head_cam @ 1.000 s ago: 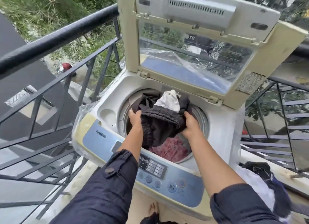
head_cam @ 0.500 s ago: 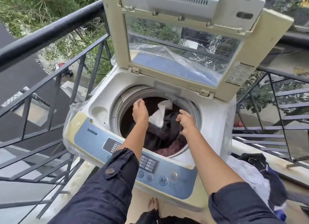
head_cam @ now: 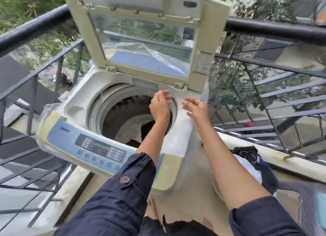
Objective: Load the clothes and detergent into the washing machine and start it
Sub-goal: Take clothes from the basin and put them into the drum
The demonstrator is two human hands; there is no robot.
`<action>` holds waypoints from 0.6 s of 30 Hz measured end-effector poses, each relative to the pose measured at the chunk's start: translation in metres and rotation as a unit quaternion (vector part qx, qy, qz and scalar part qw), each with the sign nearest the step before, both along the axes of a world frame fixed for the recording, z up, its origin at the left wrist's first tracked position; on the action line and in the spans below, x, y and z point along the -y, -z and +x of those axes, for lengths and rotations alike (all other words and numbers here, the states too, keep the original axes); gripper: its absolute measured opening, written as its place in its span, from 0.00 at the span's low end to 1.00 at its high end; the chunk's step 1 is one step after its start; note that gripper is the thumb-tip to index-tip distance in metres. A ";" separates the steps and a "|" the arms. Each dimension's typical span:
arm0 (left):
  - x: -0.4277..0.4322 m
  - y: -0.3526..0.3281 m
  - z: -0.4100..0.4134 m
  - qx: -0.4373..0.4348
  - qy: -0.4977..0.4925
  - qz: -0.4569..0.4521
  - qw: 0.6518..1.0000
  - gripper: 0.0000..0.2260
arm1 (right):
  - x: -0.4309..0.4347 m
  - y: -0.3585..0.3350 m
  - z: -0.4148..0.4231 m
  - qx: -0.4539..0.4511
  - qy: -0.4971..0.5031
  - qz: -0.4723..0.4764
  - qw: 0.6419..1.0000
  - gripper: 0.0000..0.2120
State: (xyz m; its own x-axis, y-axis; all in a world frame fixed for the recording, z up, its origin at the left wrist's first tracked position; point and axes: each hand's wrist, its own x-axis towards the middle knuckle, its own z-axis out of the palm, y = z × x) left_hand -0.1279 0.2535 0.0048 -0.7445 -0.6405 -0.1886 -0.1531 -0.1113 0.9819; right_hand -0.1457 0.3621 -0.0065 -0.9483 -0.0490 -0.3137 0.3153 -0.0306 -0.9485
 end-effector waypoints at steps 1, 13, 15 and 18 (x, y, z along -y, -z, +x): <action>-0.018 -0.001 0.000 -0.007 0.008 -0.008 1.000 0.16 | -0.019 -0.003 0.001 -0.008 0.012 -0.004 1.000 0.06; -0.238 0.065 0.002 0.027 0.134 0.025 0.990 0.11 | -0.242 0.048 0.020 0.029 0.160 0.071 0.984 0.11; -0.263 0.090 0.000 0.065 0.162 0.009 0.985 0.10 | -0.275 0.071 0.024 0.047 0.194 0.089 0.976 0.10; -0.293 0.128 -0.004 0.109 0.215 -0.017 0.970 0.12 | -0.317 0.117 0.028 0.083 0.237 0.096 0.963 0.10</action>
